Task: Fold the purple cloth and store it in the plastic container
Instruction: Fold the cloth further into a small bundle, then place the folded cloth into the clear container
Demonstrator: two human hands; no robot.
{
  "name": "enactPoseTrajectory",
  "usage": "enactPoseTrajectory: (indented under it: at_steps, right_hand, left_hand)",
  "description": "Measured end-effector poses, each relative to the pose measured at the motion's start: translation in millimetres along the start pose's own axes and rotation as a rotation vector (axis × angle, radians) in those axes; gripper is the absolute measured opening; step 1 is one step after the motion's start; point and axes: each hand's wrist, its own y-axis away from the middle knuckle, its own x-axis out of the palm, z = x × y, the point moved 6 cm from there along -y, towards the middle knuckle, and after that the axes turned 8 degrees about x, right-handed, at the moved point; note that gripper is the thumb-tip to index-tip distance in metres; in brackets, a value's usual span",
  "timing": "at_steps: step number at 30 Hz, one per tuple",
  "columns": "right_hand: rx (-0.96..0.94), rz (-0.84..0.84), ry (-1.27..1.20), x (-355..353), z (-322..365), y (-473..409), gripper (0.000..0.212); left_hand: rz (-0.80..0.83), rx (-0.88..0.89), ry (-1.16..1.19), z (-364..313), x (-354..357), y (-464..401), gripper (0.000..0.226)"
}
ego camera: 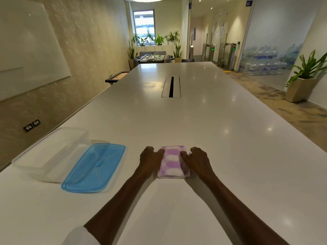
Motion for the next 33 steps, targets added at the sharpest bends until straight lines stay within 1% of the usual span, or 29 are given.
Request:
enactPoseTrajectory:
  at_steps: [2, 3, 4, 6, 8, 11, 13, 15, 17, 19, 22, 24, 26, 30, 33]
  right_hand:
    - [0.007, 0.029, -0.025, -2.7, 0.0, 3.0, 0.043]
    - [0.0, 0.043, -0.044, -3.1, 1.2, 4.6, 0.045]
    - [-0.004, 0.053, -0.061, -3.4, 2.0, 6.3, 0.046]
    - [0.008, 0.06, -0.103, -3.2, -0.7, 7.2, 0.045]
    - [0.044, 0.076, -0.157, -1.8, -6.3, 6.0, 0.037]
    - [0.121, 0.113, -0.281, -0.7, -14.5, 5.8, 0.032]
    - [0.135, 0.13, -0.363, -3.2, -15.6, 6.6, 0.024]
    - [0.138, 0.13, -0.421, -6.2, -16.4, 5.0, 0.022]
    - [0.148, 0.129, -0.47, -9.9, -15.9, 4.6, 0.027]
    - [0.169, 0.152, -0.524, -11.8, -15.6, 4.7, 0.034]
    - [0.208, 0.243, -0.673, -12.8, -13.2, 8.5, 0.033]
    - [0.24, 0.315, -0.781, -12.9, -9.9, 14.0, 0.025]
    - [0.257, 0.359, -0.853, -13.4, -6.0, 18.9, 0.022]
    - [0.27, 0.414, -0.947, -14.8, 6.3, 25.1, 0.025]
    - [0.266, 0.442, -1.017, -11.4, 23.9, 28.6, 0.024]
  left_hand:
    - [0.04, -0.1, 0.25, 4.0, -0.1, -3.8, 0.044]
    - [0.063, -0.151, 0.391, 4.4, 2.4, -2.9, 0.046]
    - [0.087, -0.187, 0.478, 3.7, 4.3, -1.1, 0.049]
    - [0.138, -0.19, 0.534, 0.0, 8.4, 1.8, 0.046]
    - [0.161, -0.181, 0.569, -4.7, 11.3, 6.9, 0.037]
    - [0.213, -0.136, 0.671, -11.8, 17.4, 13.2, 0.035]
    - [0.239, -0.094, 0.677, -16.1, 21.2, 15.4, 0.033]
    - [0.246, -0.073, 0.703, -18.8, 23.5, 17.2, 0.028]
    - [0.259, -0.064, 0.749, -22.1, 25.7, 19.3, 0.02]
    - [0.259, -0.071, 0.775, -22.9, 25.9, 19.9, 0.016]
    - [0.263, -0.062, 0.779, -25.3, 22.3, 20.1, 0.022]
    - [0.259, -0.053, 0.773, -26.2, 18.5, 21.2, 0.02]
    - [0.254, -0.041, 0.77, -26.9, 14.0, 21.5, 0.019]
    - [0.238, -0.022, 0.764, -26.2, -1.2, 18.1, 0.026]
    - [0.211, -0.006, 0.745, -25.1, -21.7, 15.3, 0.026]
